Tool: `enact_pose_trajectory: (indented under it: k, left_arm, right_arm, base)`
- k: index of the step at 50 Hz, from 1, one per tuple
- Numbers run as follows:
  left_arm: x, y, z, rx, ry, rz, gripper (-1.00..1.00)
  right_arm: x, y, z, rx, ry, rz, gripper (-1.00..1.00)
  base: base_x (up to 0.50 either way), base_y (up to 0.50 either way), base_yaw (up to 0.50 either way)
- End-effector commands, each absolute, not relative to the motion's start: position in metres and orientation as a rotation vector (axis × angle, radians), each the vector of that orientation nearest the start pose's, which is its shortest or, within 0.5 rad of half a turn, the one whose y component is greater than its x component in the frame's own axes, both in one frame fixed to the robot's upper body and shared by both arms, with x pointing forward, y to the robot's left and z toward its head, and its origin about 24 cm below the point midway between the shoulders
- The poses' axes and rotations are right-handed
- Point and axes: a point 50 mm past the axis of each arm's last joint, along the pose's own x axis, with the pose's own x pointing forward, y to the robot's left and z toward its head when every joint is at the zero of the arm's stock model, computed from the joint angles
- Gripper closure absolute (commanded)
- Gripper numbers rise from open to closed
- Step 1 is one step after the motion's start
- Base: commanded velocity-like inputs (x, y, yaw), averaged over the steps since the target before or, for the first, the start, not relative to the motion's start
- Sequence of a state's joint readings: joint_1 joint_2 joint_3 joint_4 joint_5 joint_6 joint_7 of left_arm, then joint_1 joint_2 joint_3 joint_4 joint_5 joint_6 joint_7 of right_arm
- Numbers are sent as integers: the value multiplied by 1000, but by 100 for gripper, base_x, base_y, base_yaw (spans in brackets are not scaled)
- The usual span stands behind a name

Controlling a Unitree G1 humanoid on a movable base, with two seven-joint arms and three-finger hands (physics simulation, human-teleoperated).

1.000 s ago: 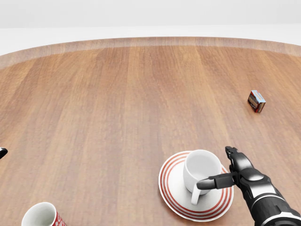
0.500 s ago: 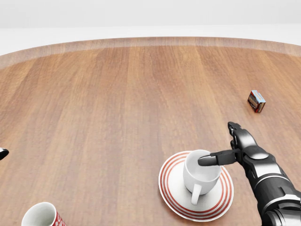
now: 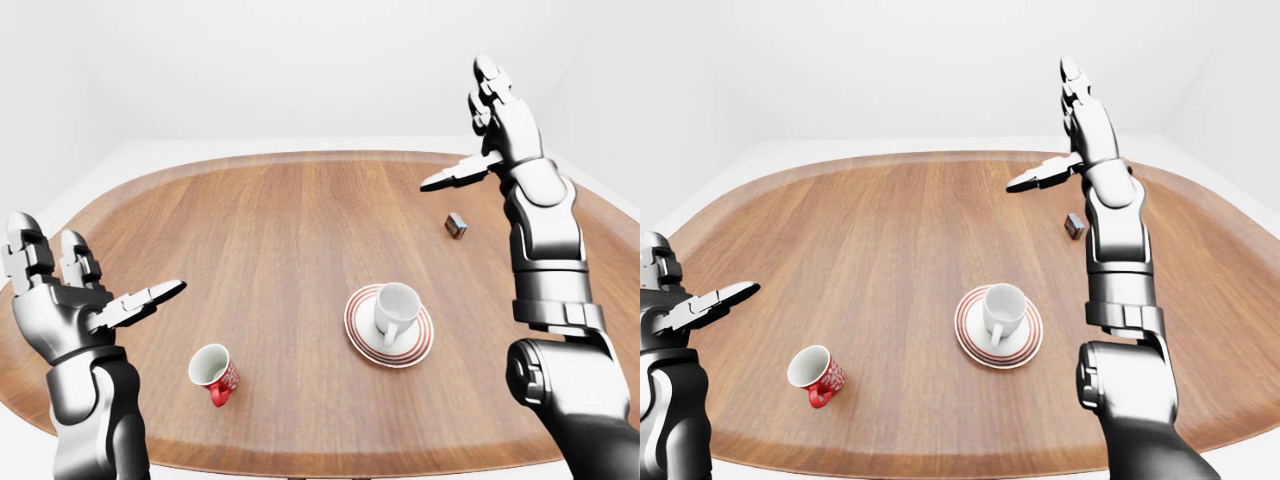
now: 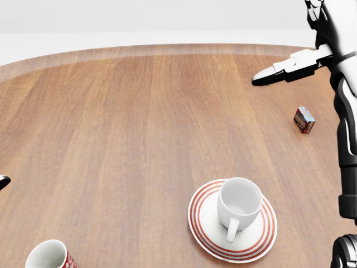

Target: Put the white mug on the plate.

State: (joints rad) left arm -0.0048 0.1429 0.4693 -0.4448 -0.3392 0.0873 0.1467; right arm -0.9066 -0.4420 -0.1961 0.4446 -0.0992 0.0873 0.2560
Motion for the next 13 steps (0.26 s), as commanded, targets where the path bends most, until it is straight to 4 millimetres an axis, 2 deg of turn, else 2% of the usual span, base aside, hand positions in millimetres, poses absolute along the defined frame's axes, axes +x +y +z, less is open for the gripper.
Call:
enact_pose_trajectory:
  k: [1, 5, 13]
  left_arm:
    - [212, 272, 153, -137, -449, 481, -100]
    - [212, 272, 153, -137, -451, 481, -100]
    - [211, 271, 154, -136, -452, 480, -100]
  right_arm:
    - [348, -211, 304, -469, -602, 55, -100]
    - [346, -209, 313, -482, -629, 56, -100]
    - [342, -206, 317, -504, -650, 65, -100]
  base:
    - [0, 0, 0]
    - [0, 0, 0]
    - [0, 0, 0]
